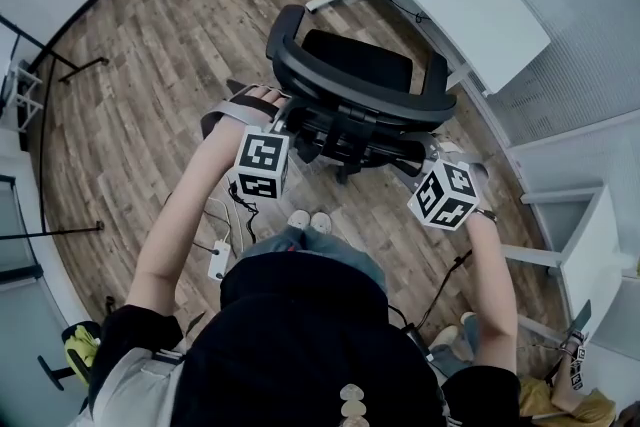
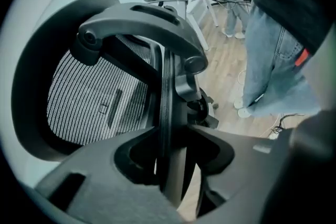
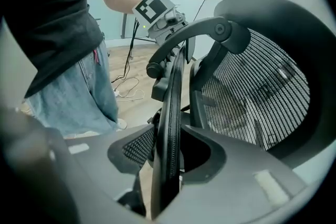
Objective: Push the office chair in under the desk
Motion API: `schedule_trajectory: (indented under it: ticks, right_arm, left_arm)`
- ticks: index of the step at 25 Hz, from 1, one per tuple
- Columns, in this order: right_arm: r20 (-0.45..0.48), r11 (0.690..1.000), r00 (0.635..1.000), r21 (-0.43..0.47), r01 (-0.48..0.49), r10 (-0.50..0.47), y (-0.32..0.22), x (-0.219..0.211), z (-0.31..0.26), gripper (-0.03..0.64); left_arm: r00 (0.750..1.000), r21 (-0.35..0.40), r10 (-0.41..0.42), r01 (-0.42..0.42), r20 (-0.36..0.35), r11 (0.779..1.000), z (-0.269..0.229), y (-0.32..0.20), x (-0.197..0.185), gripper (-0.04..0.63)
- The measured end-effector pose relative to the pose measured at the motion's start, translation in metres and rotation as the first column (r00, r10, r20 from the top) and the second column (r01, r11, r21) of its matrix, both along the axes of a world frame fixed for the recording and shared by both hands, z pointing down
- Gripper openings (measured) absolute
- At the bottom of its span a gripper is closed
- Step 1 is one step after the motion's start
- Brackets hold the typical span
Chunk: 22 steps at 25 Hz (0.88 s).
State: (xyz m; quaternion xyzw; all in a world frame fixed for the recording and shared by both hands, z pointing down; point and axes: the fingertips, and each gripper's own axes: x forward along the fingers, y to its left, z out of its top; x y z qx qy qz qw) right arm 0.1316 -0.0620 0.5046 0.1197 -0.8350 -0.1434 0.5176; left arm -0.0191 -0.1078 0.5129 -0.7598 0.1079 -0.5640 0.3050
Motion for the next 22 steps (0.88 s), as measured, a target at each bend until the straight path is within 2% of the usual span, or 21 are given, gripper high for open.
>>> schedule_trajectory:
  ticks: [9,15,22]
  right_arm:
    - [-0.014,1.0,1.0,0.005,0.016,-0.016,-0.0024,-0.0038,0.0041,0.138]
    - [0.019,1.0,1.0,-0.012,-0.016,0.016,-0.003,-0.0031,0.0045,0.124]
    - [0.023,1.0,0.999,0.005,-0.029,0.029,-0.0015,-0.0045,0.0049,0.124]
  left_arm:
    - [0.998,-0.023,0.044,-0.043,0.048,0.999,0.0038,0.0007,-0.001,0.149]
    - [0.996,-0.033,0.082,-0.082,0.025,0.996,0.004,0.0003,0.0013,0.144]
    - [0.997,-0.037,0.079,-0.078,0.015,0.996,0.005,-0.0022,0.0007,0.147]
